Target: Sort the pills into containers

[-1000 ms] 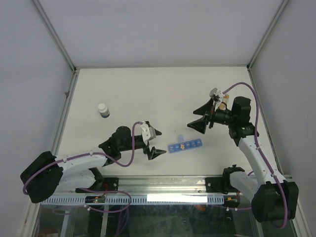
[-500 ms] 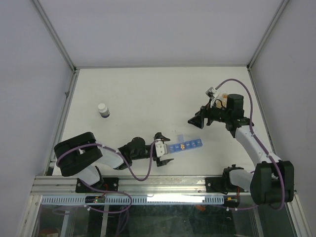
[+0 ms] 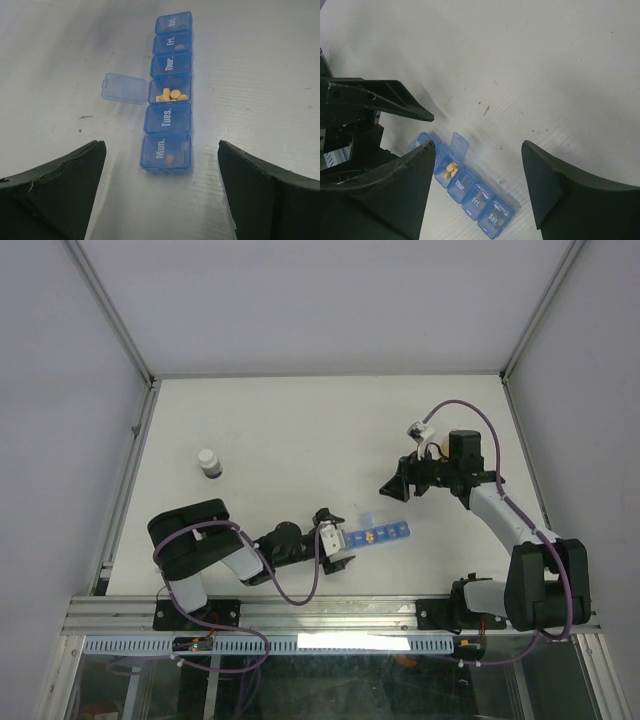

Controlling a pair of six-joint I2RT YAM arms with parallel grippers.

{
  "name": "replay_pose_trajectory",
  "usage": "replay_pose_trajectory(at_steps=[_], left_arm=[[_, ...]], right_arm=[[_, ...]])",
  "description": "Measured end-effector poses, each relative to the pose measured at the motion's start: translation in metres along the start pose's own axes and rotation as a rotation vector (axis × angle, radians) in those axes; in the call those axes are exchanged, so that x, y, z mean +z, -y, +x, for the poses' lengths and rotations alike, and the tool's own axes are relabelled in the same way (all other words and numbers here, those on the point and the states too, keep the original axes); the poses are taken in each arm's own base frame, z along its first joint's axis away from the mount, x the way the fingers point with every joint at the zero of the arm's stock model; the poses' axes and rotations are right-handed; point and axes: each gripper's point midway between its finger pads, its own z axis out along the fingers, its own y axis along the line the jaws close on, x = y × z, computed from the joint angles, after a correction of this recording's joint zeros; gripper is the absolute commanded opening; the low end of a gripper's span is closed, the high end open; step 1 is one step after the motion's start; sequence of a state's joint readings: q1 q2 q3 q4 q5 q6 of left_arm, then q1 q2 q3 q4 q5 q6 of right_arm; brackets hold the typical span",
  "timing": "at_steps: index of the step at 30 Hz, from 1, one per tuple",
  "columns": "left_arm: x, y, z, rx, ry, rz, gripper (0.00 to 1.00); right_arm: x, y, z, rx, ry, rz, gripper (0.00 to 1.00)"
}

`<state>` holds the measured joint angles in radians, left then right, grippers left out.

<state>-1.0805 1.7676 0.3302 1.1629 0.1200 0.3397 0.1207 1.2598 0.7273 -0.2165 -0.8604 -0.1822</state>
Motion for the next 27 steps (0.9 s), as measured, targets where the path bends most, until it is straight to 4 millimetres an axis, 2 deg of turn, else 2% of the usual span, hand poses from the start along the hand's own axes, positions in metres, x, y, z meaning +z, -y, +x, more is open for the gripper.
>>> replay_pose_trajectory(at_steps=[8, 13, 20, 27], left_arm=[[0.006, 0.000, 0.004, -0.035, 0.007, -0.013, 0.85], [0.012, 0.000, 0.005, -0.050, 0.007, -0.012, 0.82], [0.016, 0.001, 0.009, -0.064, 0.000, -0.011, 0.79], [0.019, 0.001, 0.011, -0.068, 0.004, -0.015, 0.79]], right_arm=[[0.008, 0.003, 0.007, 0.006, -0.050, 0.001, 0.71], [0.013, 0.007, 0.012, 0.012, -0.077, 0.007, 0.69], [0.021, 0.013, 0.025, 0.032, -0.130, 0.023, 0.64], [0.032, 0.018, 0.041, 0.062, -0.208, 0.017, 0.64]])
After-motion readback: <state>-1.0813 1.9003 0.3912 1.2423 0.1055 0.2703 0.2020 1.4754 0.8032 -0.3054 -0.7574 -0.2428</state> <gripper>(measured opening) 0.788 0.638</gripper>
